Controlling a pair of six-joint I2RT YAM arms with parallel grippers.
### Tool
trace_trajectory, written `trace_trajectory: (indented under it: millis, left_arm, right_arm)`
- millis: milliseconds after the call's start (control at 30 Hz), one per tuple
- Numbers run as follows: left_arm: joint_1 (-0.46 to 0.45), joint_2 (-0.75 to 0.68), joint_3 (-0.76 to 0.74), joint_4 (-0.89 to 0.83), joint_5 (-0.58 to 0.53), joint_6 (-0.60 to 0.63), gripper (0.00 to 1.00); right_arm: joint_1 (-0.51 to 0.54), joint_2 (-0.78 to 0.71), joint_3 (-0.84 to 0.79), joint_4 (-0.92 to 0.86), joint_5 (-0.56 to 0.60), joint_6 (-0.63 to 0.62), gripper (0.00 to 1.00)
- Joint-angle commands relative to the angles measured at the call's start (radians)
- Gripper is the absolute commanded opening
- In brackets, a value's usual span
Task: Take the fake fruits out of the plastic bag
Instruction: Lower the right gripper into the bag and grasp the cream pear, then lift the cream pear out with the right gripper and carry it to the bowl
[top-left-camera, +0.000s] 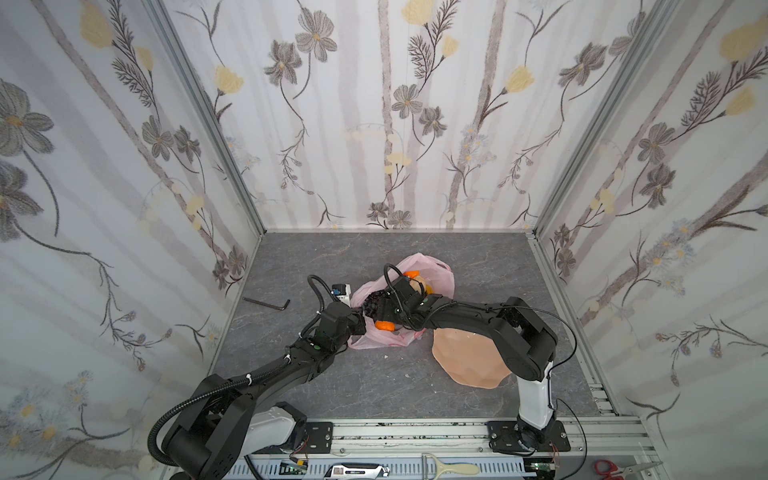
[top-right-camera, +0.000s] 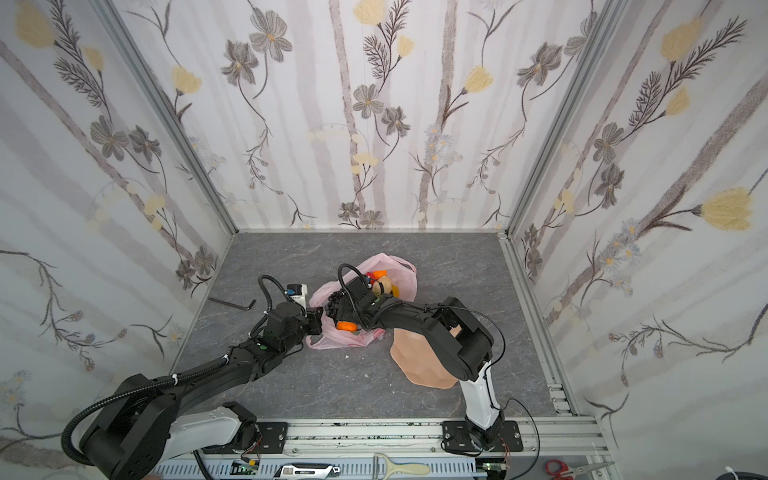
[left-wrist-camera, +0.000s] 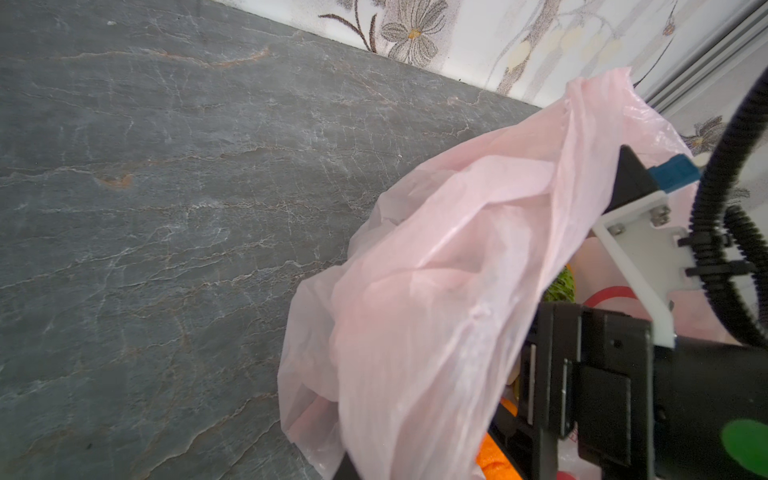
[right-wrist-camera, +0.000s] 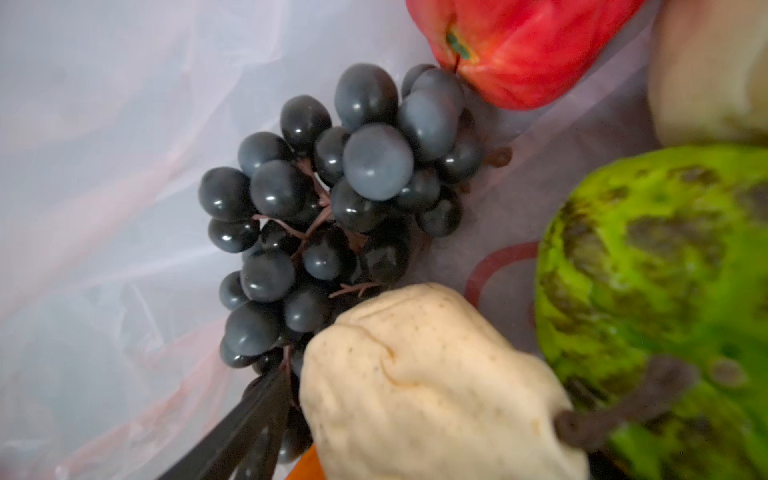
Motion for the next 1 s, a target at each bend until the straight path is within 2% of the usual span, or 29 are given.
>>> trace_trajectory:
  millis: [0,333,633,833,967]
  left_arm:
    - [0.0,-0.001,0.002,0.037,0.002,0.002,0.12]
    - [0.0,-0.006,0.0,0.037,-0.006,0.005,0.13]
    - [-0.001,-0.01,0.0,0.035,-0.009,0.007,0.13]
    - [0.0,-0.017,-0.003,0.035,-0.013,0.008,0.13]
    - [0.0,-0.016,-0.002,0.035,-0.014,0.009,0.13]
  right_arm:
    - [-0.006,0.015,0.017,0.041,0.002,-0.005,0.8]
    - [0.01,-0.021,0.013,0.048,0.045,-0.044,0.61]
    - [0.042,-0.084,0.004,0.024,0.142,-0.105,0.58]
    - [0.064,-0.15,-0.019,-0.032,0.246,-0.15,0.57]
    - [0.081,-0.25,-0.08,-0.087,0.345,-0.183,0.56]
